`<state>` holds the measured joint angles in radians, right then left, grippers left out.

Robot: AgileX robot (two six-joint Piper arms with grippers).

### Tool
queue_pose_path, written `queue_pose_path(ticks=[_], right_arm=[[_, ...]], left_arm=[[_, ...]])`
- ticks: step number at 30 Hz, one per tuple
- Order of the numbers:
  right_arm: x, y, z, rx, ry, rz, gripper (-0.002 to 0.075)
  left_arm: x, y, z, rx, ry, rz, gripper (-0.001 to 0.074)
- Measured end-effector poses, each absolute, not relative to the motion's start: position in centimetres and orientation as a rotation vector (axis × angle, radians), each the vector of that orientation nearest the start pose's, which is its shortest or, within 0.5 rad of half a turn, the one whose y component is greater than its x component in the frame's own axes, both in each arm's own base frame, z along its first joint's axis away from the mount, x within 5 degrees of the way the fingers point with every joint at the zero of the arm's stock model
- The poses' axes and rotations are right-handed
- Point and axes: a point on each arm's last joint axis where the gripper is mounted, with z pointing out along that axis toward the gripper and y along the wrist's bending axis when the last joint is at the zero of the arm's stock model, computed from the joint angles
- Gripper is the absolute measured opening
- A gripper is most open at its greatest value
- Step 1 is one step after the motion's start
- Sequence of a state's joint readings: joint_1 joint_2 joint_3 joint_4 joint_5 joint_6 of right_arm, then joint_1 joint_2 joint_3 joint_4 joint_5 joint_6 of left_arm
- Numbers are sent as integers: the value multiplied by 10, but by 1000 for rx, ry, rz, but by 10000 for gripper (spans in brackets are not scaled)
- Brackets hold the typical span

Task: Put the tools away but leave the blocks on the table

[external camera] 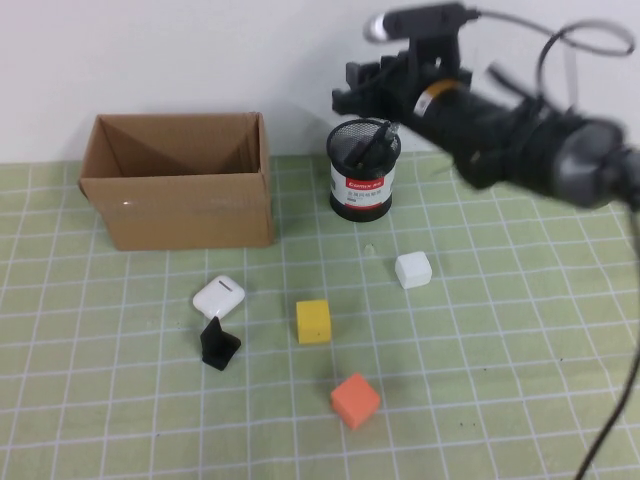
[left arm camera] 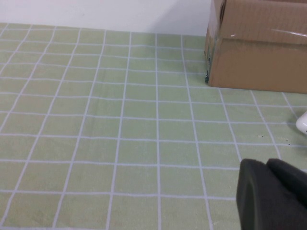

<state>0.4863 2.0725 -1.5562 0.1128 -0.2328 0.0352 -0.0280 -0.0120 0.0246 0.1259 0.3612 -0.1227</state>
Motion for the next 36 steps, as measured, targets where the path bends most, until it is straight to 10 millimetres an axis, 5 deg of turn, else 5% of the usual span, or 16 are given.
queue_pose_path(ticks=[8, 19, 28, 36], right_arm=[[369, 201, 346, -426, 2033, 406, 30], [283, 160, 395, -520, 2177, 360, -8], [238, 130, 369, -490, 2262, 294, -8], [179, 96, 313, -482, 2094, 298, -8]], left_arm=[[53, 3, 173, -9, 1855, 18, -3], [53, 3, 173, -9, 1855, 18, -3], [53, 3, 173, -9, 1855, 18, -3], [53, 3, 173, 2, 1854, 35, -3]])
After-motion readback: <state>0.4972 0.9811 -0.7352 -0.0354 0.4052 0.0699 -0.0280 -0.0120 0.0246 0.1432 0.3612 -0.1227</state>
